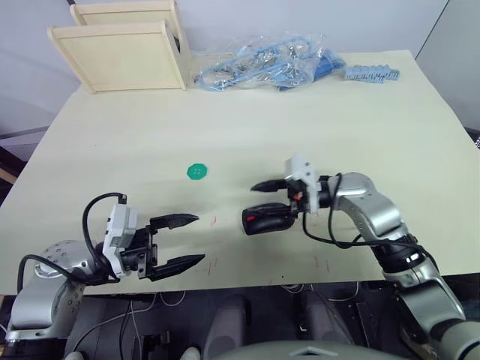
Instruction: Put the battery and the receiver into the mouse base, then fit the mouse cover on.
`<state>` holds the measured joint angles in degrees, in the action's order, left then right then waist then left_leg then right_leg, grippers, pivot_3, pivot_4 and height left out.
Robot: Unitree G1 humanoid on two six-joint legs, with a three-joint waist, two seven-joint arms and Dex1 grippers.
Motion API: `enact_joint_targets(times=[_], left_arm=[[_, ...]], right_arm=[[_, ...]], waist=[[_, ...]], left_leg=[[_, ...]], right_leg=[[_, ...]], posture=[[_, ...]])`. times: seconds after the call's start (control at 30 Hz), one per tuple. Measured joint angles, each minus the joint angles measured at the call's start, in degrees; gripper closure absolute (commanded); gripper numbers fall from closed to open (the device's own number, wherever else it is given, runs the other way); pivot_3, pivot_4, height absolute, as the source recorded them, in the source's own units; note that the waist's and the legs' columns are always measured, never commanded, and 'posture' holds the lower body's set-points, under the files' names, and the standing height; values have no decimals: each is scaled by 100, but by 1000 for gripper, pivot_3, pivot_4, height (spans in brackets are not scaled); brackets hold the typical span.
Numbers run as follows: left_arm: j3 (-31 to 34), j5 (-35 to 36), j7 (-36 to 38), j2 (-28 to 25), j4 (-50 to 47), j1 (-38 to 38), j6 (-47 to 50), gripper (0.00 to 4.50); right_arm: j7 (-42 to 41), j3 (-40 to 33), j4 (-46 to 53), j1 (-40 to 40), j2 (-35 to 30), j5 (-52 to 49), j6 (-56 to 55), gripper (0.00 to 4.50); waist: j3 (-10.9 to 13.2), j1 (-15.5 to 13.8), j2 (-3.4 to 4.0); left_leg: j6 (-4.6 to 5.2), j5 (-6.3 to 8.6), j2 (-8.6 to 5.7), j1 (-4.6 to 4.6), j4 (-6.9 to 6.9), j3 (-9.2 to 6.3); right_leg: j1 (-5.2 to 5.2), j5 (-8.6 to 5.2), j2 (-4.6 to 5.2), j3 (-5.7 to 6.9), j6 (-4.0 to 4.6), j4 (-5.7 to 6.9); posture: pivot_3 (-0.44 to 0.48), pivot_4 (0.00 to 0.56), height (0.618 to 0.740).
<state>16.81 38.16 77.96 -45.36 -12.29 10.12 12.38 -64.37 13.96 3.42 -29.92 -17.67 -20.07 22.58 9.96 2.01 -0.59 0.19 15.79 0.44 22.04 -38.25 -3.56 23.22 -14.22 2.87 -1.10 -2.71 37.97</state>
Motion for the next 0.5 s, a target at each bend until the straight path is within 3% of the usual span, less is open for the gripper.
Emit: enact_joint_targets(times=[0.23, 0.5], left_arm=[[-44, -23, 11, 7, 175, -141, -44, 0], [-164, -44, 22, 12, 216, -314, -40, 0]], right_arm=[[372, -403, 686, 819, -207, -424, 107, 1952], [769, -501, 296, 1660, 96, -458, -142, 1952]], waist=[[1, 12, 2], [1, 27, 0]], left_leg=[[0, 0, 0, -1, 0, 4], [0, 0, 5, -6, 0, 15]], right_leg=[[0, 0, -2, -3, 0, 1], [-1, -1, -9, -12, 0, 2]], posture=[[0, 150, 740], [0, 150, 740]])
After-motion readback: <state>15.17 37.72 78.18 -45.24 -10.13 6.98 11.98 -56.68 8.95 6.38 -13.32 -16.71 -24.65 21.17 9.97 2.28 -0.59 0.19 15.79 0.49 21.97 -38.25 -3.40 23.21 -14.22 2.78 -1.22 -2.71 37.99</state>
